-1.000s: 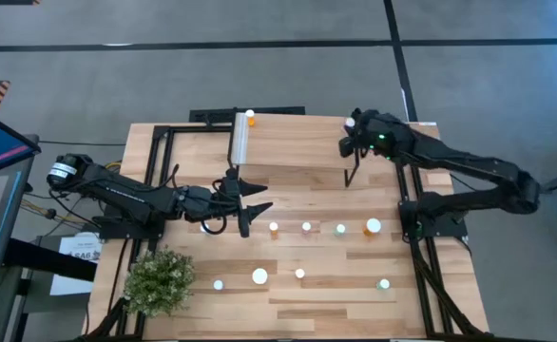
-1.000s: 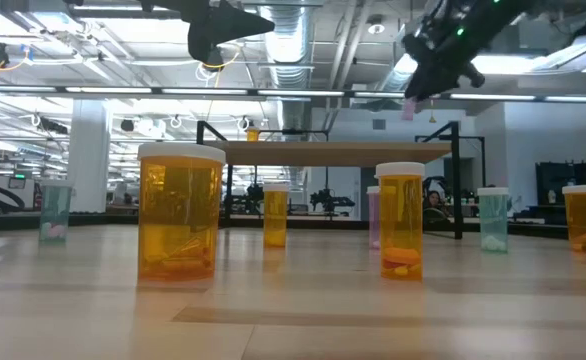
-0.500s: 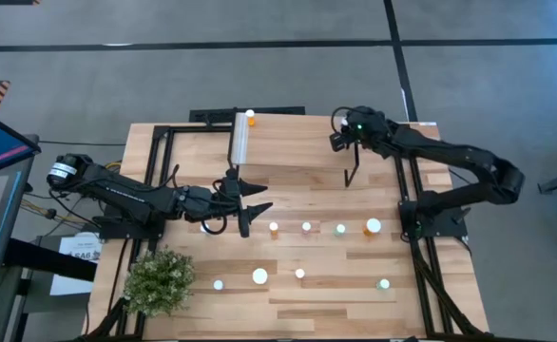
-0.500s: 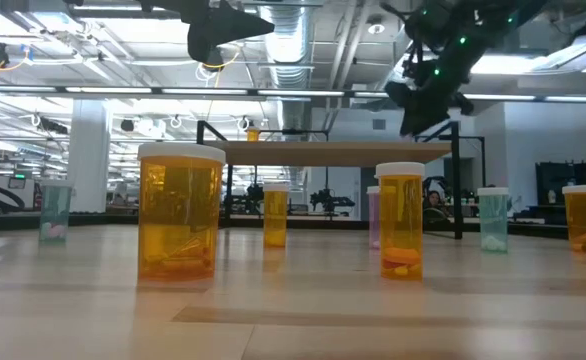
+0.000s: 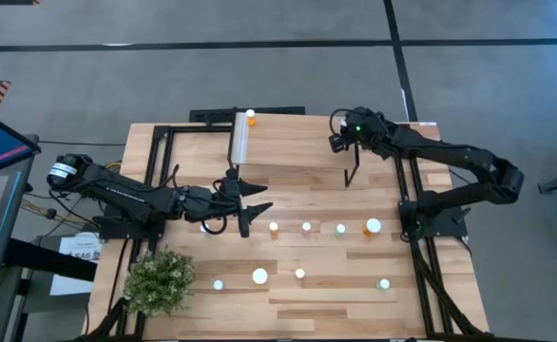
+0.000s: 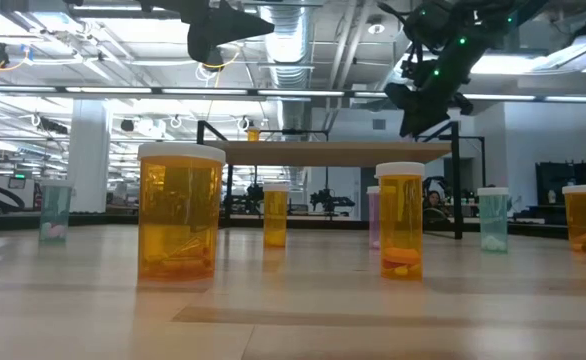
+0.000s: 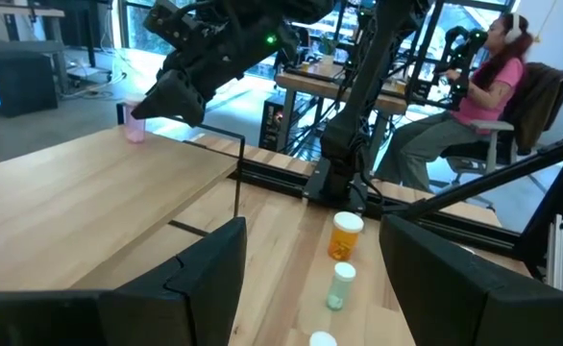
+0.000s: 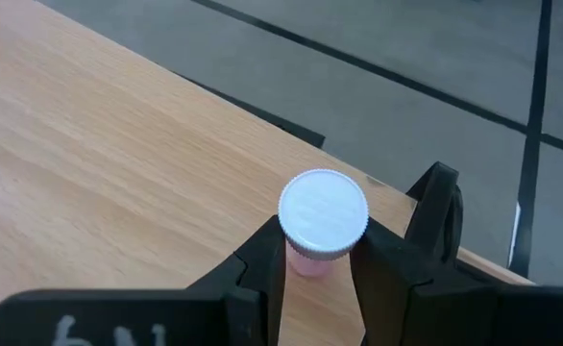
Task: Pick and place medicine bottles onto shelf by color
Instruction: Put the top small pink pill bottle on the shelf
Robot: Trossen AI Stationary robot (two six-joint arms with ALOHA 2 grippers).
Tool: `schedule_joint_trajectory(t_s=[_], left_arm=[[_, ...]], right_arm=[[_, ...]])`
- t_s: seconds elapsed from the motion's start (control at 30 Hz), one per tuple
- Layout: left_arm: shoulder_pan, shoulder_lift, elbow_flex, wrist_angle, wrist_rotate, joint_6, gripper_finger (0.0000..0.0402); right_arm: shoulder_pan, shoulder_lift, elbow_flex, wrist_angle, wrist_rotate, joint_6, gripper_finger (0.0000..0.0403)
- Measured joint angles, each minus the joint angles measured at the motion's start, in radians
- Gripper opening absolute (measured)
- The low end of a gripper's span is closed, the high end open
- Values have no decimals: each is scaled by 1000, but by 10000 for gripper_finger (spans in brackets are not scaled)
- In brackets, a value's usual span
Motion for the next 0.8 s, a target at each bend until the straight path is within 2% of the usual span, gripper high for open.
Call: schedule_joint_trajectory(t_s=[0.57,0.67,0.8], left_arm=[[0,0,0,-6,0,-6,227],[0,0,0,-5,0,-6,227],[0,0,0,-5,0,-6,227]], right_arm=[[0,-1,-1,-2,2,42,121],[0,-1,-1,-1,-16,27,135],[8,-1,-1,-6,-27,17,173]])
